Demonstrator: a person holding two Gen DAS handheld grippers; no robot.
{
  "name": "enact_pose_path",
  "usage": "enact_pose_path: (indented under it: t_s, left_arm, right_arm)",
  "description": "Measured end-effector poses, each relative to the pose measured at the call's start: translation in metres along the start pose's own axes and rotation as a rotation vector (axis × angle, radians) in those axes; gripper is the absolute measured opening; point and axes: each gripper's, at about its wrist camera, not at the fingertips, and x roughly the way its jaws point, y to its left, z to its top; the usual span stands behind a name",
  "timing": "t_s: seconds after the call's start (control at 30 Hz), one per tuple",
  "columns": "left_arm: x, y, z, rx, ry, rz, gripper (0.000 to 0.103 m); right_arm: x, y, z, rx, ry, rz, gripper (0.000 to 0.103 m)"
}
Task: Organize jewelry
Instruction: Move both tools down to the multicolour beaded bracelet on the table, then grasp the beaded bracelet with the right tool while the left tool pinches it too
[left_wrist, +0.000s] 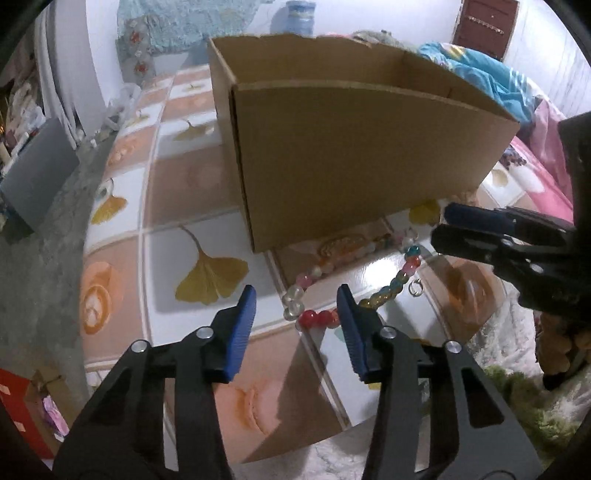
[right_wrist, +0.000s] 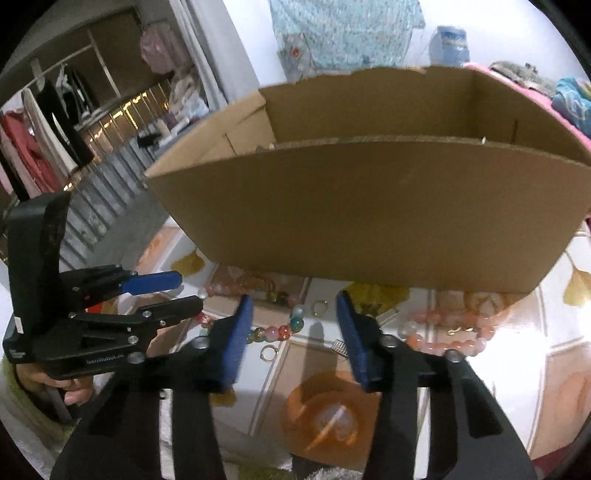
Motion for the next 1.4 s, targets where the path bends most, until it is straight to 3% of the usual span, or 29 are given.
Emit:
enact_pose_path:
  t_s: [0.13,0.33,0.6,0.73,0.8,1.13,1.4]
  left_arm:
    - [0.003,0.003,0.000,-0.020,0.004,-0.019,0.040]
    - [0.007,0.002,0.000,-0.003,0.013,-0.010,0.032]
    - [0.010,-0.008,0.001,0.063,-0.004,0.028,0.021]
    - [0.011,-0.013,0.000,0.088,-0.019,0.044,0.011]
    - [0.011,-0.013,0.000,0.085,-0.023,0.034,0.009]
    - [-0.020,-0.012,0.005,0.078,-0.099,-0.017,0.009]
    - [-0.064,-0.028,0.010,0.113,-0.187,-0.038,0.009]
  right_arm:
    - [0.015,0.000,0.000,0.006,0.060,-0.002,0.028]
    - [0.029,0.003,-0.002,0.003,0.114,-0.024,0.023]
    - [0.038,0.016,0.001,-0.043,0.127,-0.053,0.022]
    - [0.042,0.022,0.001,-0.085,0.128,-0.099,0.010]
    - [0.043,0.022,0.002,-0.088,0.130,-0.101,0.010]
    - [0.018,0.021,0.006,-0.061,0.070,-0.053,0.010]
    - [-0.022,0.022,0.008,-0.061,-0.031,-0.009,0.010]
